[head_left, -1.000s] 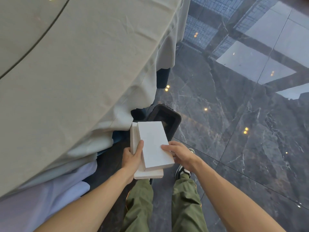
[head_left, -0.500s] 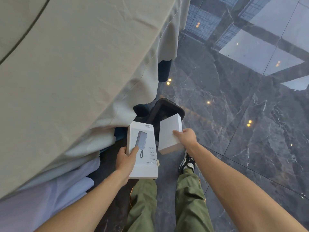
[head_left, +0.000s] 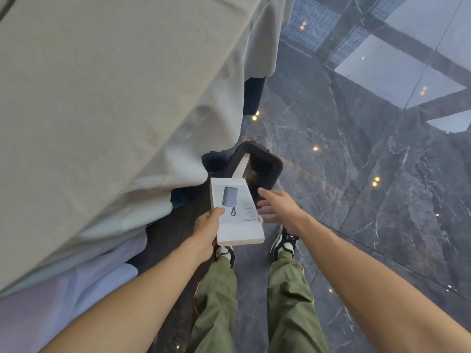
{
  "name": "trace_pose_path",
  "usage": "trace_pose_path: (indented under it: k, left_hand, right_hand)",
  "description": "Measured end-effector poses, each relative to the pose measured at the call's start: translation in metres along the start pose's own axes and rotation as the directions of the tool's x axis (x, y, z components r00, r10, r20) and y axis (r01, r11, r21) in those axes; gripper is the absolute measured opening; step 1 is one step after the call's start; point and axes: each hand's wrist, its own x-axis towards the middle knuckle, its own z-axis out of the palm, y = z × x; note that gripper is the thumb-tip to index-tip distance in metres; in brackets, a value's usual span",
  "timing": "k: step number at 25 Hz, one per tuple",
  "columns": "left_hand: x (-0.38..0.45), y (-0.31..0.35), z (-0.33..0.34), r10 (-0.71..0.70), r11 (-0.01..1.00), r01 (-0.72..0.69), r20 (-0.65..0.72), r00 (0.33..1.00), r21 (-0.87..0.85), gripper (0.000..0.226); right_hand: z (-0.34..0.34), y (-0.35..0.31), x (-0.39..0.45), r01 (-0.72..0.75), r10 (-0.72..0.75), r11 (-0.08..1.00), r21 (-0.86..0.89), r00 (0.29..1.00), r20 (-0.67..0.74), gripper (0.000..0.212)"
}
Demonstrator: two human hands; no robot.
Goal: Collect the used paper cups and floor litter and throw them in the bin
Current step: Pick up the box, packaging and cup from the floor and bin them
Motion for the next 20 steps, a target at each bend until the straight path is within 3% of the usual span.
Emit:
trace_pose_path:
  k: [2,4,7,10,13,15,17,20]
  left_hand:
    - [0.004,0.001,0.009,-0.015,1.000,0.016,0.022,1.000,-0.011,0.033]
    - [0.006,0.003,0.017,-0.024,0.999,0.025,0.043,0.999,-0.027,0.035]
    - [0.004,0.003,0.029,-0.030,0.999,0.031,0.068,0.997,-0.018,0.030]
    - [0.007,-0.005,0.038,-0.038,0.999,0.036,0.083,0.996,0.024,0.028]
    - [0.008,-0.008,0.040,-0.036,0.999,0.033,0.083,0.996,0.038,0.030]
    - [0.004,-0.006,0.037,-0.030,0.998,0.024,0.096,0.995,0.058,0.032]
    - [0.001,0.001,0.032,-0.008,0.991,-0.008,0.112,0.994,0.135,0.036]
    - [-0.013,0.015,0.020,0.070,0.941,-0.109,0.132,0.989,0.319,0.047]
  right_hand:
    - [-0.006,0.007,-0.012,-0.044,0.024,0.995,0.085,0.975,0.220,0.035]
    - [-0.011,0.015,-0.016,-0.052,0.021,0.992,0.111,0.964,0.264,0.029]
    - [-0.016,0.016,-0.013,-0.012,-0.007,0.988,0.155,0.993,0.122,0.018]
    - [-0.020,0.012,-0.006,0.044,-0.042,0.999,0.025,0.997,-0.059,0.013]
    - [-0.017,0.005,-0.001,0.060,-0.070,0.995,-0.084,0.990,-0.122,0.009]
    - [-0.011,-0.001,0.002,0.068,-0.084,0.992,-0.102,0.984,-0.159,0.018]
    - [-0.009,-0.008,0.002,0.075,-0.096,0.991,-0.114,0.976,-0.193,0.030]
    - [-0.015,-0.015,-0.008,0.086,-0.118,0.985,-0.151,0.969,-0.218,0.032]
